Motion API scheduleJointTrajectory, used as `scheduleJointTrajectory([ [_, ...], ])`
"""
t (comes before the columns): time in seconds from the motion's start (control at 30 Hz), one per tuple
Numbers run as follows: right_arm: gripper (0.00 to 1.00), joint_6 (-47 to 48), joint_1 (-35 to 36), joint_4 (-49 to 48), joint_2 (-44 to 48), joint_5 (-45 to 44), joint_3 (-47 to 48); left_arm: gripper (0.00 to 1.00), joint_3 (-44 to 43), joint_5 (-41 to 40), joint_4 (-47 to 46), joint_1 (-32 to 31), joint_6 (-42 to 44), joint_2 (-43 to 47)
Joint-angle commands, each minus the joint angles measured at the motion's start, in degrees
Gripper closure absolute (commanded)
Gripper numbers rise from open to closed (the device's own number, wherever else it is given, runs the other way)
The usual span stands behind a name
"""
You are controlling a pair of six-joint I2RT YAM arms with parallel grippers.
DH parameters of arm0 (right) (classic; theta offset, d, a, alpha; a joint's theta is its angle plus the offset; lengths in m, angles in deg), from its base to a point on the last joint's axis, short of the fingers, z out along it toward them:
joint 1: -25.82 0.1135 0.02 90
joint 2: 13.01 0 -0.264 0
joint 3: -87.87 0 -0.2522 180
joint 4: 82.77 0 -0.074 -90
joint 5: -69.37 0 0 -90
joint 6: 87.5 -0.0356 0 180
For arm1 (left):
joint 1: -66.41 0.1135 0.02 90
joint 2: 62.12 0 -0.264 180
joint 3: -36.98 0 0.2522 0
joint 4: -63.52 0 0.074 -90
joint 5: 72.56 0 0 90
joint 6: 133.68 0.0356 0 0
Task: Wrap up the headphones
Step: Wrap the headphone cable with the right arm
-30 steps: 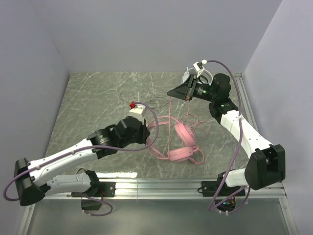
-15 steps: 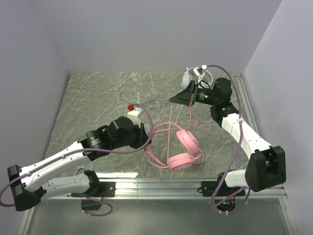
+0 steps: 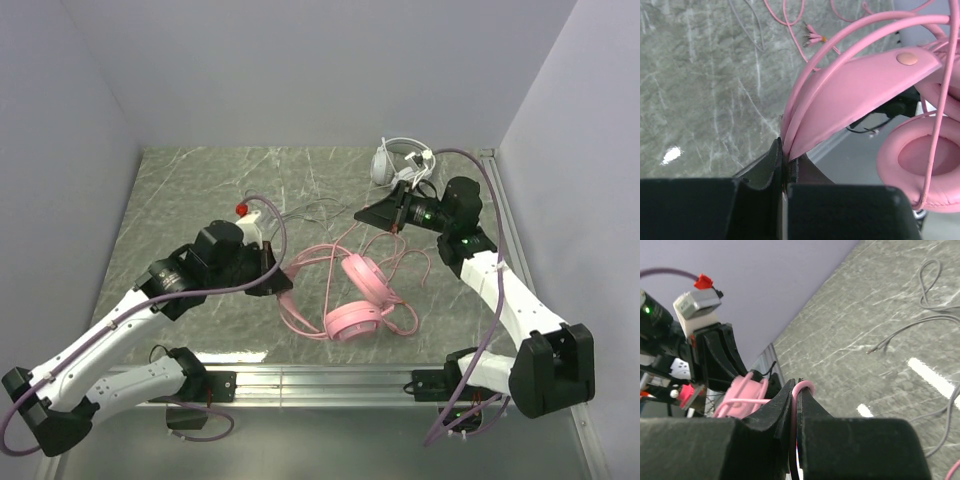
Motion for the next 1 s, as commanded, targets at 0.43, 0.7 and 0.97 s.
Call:
scheduleJointTrajectory([
  [0.43,0.92,10.52,-0.69,-3.18,4.21,-7.01,-12.64,1.0,-16.25,20.83,0.11,9.68,-3.1,-4.15],
  [0.7,0.89,11.66,0.98,-6.0,6.5,-11.23,-17.74,1.0,-19.51,24.87,-3.84,12.5,-8.63,-8.02],
  [0.97,0.82,14.3,2.04,-7.05,12.38,-19.84,-21.35,1.0,-19.69,27.34,-4.64,12.59,-7.94,-8.81],
])
